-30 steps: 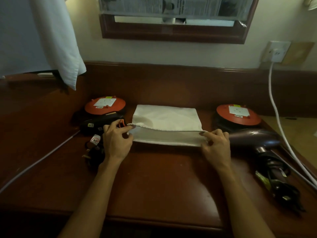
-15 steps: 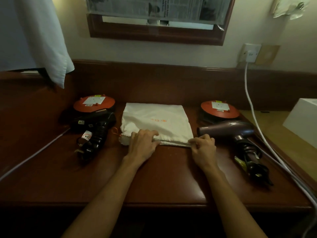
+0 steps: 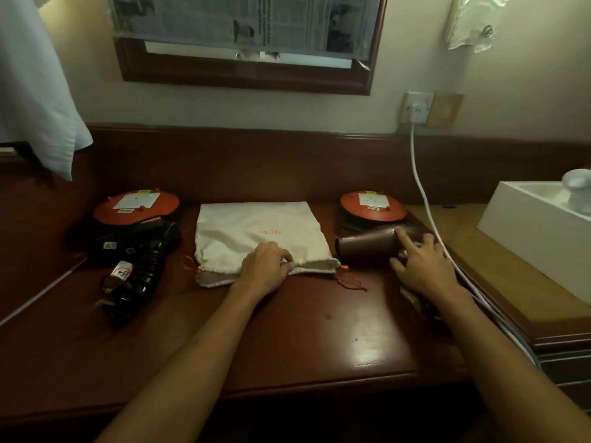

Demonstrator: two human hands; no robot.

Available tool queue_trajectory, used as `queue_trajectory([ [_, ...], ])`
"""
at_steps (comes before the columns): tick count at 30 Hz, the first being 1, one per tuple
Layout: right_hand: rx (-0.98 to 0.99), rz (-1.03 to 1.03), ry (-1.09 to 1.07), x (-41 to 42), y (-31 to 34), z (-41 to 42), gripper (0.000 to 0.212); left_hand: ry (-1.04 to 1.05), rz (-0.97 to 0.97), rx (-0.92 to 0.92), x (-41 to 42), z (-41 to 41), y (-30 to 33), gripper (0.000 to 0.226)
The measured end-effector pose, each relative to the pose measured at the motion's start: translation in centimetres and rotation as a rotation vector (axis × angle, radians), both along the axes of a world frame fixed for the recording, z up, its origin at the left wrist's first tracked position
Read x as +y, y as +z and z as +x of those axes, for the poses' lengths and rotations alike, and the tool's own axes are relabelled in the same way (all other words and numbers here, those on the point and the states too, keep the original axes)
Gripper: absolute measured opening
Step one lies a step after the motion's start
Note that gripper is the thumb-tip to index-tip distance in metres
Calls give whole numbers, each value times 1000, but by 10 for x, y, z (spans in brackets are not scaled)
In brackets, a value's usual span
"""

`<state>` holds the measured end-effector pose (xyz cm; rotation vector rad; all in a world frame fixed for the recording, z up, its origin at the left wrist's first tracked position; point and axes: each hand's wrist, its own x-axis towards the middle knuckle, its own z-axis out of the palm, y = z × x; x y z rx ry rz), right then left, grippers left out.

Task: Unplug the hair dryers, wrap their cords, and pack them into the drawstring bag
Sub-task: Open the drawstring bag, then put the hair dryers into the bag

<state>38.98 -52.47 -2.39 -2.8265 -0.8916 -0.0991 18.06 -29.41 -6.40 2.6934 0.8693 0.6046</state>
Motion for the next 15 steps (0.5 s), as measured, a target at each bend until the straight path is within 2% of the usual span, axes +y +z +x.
queue_trajectory([
  [2,42,5,15,-4,-6,6,72,28,-26,-27,0,4,0,25],
  [4,-2,-7,49,-5,-8,8,73,42,-66,-20,2,5,2,25],
  [9,24,-64,91,-10,-10,12,97,-21,-163,3,9,5,11,25],
  [15,67,114,61,-22,-10,4,94,-33,-173,-160,11,1,32,23],
])
